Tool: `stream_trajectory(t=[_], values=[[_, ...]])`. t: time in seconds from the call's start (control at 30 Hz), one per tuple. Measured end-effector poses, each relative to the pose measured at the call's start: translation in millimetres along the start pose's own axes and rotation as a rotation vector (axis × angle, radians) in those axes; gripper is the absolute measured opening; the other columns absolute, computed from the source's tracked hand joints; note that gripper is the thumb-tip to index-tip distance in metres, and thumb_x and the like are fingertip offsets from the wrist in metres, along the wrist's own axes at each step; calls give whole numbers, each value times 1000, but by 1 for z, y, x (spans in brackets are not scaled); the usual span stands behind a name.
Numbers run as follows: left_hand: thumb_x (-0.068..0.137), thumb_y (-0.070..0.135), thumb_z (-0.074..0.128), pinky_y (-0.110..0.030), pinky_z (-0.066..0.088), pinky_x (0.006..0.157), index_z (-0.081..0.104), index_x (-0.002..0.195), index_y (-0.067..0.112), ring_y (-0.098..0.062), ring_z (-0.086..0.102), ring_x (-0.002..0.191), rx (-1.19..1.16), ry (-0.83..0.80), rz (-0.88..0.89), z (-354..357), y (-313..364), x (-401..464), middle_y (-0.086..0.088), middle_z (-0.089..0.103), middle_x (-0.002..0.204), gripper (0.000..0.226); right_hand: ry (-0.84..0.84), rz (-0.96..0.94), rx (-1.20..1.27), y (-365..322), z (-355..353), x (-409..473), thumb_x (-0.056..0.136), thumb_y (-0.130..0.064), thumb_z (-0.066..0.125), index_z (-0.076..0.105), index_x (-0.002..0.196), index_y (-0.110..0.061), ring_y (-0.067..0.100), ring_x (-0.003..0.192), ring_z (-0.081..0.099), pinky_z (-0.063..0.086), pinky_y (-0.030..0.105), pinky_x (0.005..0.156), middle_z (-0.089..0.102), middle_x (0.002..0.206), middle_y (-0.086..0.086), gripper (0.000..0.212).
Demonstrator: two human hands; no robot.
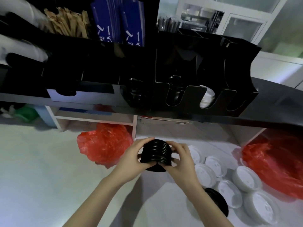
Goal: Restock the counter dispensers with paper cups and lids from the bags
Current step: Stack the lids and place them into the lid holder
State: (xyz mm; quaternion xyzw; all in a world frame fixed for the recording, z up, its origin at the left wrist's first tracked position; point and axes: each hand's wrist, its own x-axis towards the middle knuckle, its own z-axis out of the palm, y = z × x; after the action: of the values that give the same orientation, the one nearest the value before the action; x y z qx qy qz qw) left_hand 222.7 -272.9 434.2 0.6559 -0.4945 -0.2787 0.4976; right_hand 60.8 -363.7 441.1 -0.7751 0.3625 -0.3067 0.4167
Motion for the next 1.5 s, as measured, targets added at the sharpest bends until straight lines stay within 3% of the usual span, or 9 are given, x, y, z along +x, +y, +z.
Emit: stream_trajectory(t=[0.17,0.33,0.57,0.67,0.83,1.0,1.1,1.3,1.5], values=[[78,9,78,-18,49,91,47,121,51,6,48,120,17,94,109,-27,29,-3,28,51,124,67,44,-180,-130,-41,1,9,64,-3,81,54,114,-32,2,106,50,47,15,88,41,114,-14,64],[73,12,83,-22,51,92,50,124,41,0,52,118,10,163,153,-51,45,-9,21,54,124,68,-145,-291,-141,-75,-11,19,65,-27,80,48,123,-42,8,115,51,45,20,93,53,119,-22,68],[78,30,79,-10,38,100,41,140,41,6,43,125,148,141,201,-73,64,-14,26,45,128,74,-144,-416,-216,-101,-12,28,75,-12,77,45,129,-48,3,118,49,42,17,96,53,122,-25,73],[79,25,78,-10,41,92,52,126,36,3,50,116,138,319,208,-74,73,-14,22,53,119,55,-75,-441,-126,-109,-6,29,77,-10,77,48,134,-36,4,121,49,44,22,99,46,129,-24,69],[82,22,75,-8,44,83,52,116,30,5,57,105,-76,541,134,-58,100,-21,14,61,112,41,79,-483,-66,-119,3,11,78,-11,76,43,136,-40,-2,123,43,38,8,97,38,129,-29,73],[85,18,72,-12,47,84,55,113,29,3,59,103,-125,437,115,-37,126,-35,15,65,108,34,-90,-501,7,-110,-46,5,82,-3,70,34,142,-47,5,132,42,43,23,103,40,141,-20,83],[88,15,69,-19,49,86,57,115,24,-4,62,106,-248,300,110,-13,144,-37,5,66,111,31,-241,-343,196,-102,-88,-2,82,-4,72,31,143,-48,6,121,54,48,29,98,58,126,-18,86],[76,22,80,-23,49,93,51,127,40,-2,57,116,-95,149,118,54,175,-22,16,61,121,61,-70,-319,132,-77,-162,-20,75,-2,76,52,123,-42,3,110,58,53,20,80,61,117,-19,66],[81,12,76,-31,49,99,51,129,42,0,56,116,19,105,192,95,198,-2,20,60,122,62,-108,-303,87,-57,-214,-28,68,-36,74,46,132,-44,4,121,51,52,35,95,54,123,-22,70]])
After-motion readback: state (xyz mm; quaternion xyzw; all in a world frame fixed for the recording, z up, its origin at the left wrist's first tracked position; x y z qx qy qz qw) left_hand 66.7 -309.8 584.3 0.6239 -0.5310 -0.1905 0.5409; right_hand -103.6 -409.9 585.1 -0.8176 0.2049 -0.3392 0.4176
